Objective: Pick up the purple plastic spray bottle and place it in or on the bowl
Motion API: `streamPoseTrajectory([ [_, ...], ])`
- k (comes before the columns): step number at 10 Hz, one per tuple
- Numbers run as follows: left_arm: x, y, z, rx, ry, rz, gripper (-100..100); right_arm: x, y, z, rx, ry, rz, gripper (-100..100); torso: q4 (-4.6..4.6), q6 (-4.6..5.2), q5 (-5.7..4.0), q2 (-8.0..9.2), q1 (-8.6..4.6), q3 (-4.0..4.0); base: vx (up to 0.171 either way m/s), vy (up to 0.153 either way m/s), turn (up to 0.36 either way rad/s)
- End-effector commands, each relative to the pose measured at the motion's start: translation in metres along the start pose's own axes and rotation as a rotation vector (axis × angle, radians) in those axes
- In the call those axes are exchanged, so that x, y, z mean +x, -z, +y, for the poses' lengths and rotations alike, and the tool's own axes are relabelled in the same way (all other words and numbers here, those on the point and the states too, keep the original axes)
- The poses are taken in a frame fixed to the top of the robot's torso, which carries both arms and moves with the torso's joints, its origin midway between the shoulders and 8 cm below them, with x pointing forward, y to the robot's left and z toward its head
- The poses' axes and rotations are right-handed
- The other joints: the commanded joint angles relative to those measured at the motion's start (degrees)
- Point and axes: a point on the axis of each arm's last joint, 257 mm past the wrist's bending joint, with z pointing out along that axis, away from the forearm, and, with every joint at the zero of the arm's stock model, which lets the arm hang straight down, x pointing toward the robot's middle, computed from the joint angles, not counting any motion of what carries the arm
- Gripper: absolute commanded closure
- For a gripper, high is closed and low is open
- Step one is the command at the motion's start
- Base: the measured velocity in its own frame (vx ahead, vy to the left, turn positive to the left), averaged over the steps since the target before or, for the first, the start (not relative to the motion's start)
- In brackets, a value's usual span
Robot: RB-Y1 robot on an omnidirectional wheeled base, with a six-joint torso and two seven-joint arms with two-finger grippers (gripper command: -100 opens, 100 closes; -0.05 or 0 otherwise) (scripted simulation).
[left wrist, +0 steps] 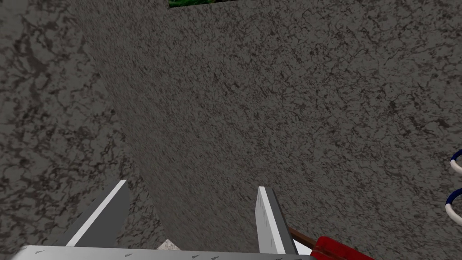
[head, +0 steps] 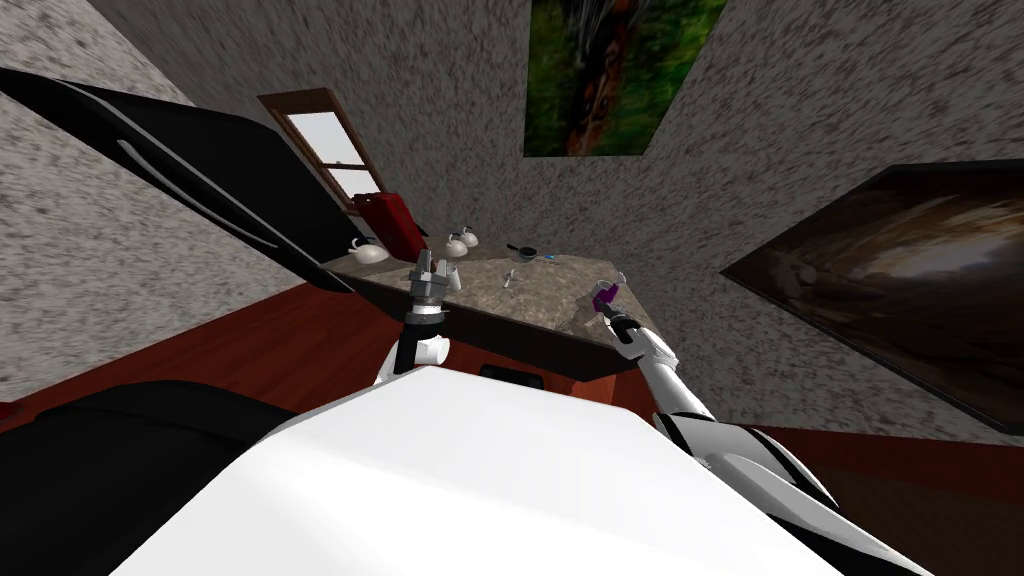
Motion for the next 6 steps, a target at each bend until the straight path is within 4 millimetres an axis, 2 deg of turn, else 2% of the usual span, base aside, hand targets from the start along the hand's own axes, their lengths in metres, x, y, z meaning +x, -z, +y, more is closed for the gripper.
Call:
streamPoseTrajectory([
  [1, 0.000, 0.000, 0.000, 0.000, 0.000, 0.000, 0, -0.001, -0.011, 0.018, -0.026, 0.008, 0.003, -100, 0.00, 0.00, 0.00, 0.00, 0.00, 0.00, -0.013, 0.003, -0.152],
  [4, 0.000, 0.000, 0.000, 0.000, 0.000, 0.000, 0, -0.021, -0.024, 0.022, -0.023, 0.004, -0.016, -100, 0.01, -0.09, 0.02, -0.04, 0.04, -0.02, -0.003, 0.000, 0.020],
  [5, 0.000, 0.000, 0.000, 0.000, 0.000, 0.000, 0, -0.012, -0.031, 0.058, -0.087, 0.032, -0.001, -100, 0.00, -0.08, 0.01, -0.05, 0.04, -0.02, -0.008, -0.007, -0.336],
  [6, 0.000, 0.000, 0.000, 0.000, 0.000, 0.000, 0, -0.019, -0.037, 0.057, -0.079, 0.030, -0.003, -100, 0.00, -0.01, 0.00, -0.02, 0.00, -0.01, -0.015, 0.002, -0.169],
])
